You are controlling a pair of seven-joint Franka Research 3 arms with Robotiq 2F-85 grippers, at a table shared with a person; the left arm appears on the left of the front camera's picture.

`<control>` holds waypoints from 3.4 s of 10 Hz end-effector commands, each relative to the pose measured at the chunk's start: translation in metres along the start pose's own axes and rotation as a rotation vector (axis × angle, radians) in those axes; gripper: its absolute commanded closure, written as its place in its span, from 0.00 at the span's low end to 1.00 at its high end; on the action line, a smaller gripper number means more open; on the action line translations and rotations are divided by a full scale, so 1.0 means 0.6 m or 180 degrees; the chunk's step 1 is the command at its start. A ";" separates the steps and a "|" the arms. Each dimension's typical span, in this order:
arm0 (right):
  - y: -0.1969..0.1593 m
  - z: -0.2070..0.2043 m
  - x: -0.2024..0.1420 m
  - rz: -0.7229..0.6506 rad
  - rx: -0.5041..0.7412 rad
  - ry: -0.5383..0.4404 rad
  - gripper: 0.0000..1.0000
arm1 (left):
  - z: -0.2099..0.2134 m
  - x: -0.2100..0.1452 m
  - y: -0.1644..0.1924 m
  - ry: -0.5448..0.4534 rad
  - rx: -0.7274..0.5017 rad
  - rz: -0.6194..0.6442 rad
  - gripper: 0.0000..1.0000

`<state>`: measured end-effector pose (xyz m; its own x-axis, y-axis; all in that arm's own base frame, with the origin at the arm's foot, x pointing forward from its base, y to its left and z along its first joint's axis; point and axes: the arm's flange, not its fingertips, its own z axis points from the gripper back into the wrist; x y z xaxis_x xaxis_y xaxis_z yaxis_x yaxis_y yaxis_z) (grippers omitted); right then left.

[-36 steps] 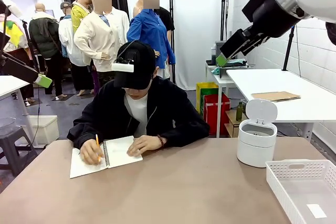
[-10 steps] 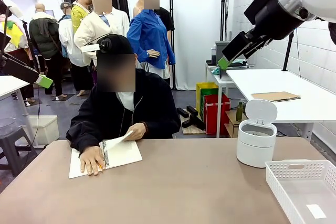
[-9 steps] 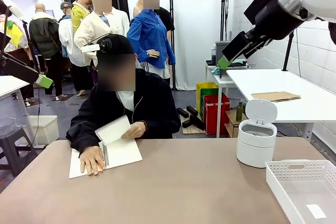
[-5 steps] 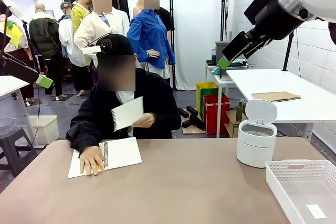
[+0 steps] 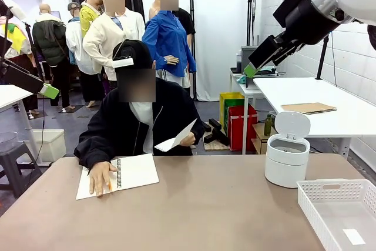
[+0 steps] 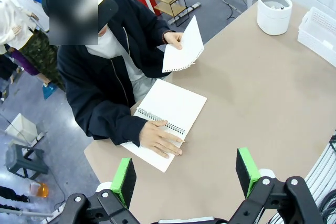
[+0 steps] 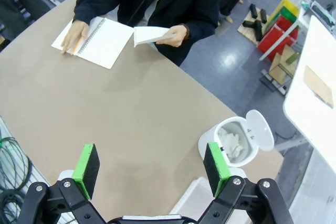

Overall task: Sort the paper based on its condition.
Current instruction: If a person hands you a paper, place it in the Organizing basket , and if it's crumpled, put it in the Trash can.

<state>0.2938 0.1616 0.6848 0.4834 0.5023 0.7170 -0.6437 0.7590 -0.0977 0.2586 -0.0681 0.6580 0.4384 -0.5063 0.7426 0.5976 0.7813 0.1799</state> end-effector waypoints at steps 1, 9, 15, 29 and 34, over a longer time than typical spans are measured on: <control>0.000 -0.004 -0.001 -0.0001 -0.0012 -0.0024 0.00 | 0.001 0.000 0.001 -0.0002 0.0013 0.0005 0.00; 0.000 -0.004 -0.001 -0.0001 -0.0012 -0.0024 0.00 | 0.001 0.000 0.001 -0.0002 0.0013 0.0005 0.00; 0.000 -0.004 -0.001 -0.0001 -0.0012 -0.0024 0.00 | 0.001 0.000 0.001 -0.0002 0.0013 0.0005 0.00; 0.000 -0.004 -0.001 -0.0001 -0.0012 -0.0024 0.00 | 0.001 0.000 0.001 -0.0002 0.0013 0.0005 0.00; 0.000 -0.004 -0.001 -0.0001 -0.0012 -0.0024 0.00 | 0.001 0.000 0.001 -0.0002 0.0013 0.0005 0.00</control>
<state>0.2938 0.1616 0.6848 0.4834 0.5023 0.7170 -0.6437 0.7590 -0.0977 0.2586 -0.0681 0.6580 0.4384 -0.5063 0.7426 0.5976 0.7813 0.1799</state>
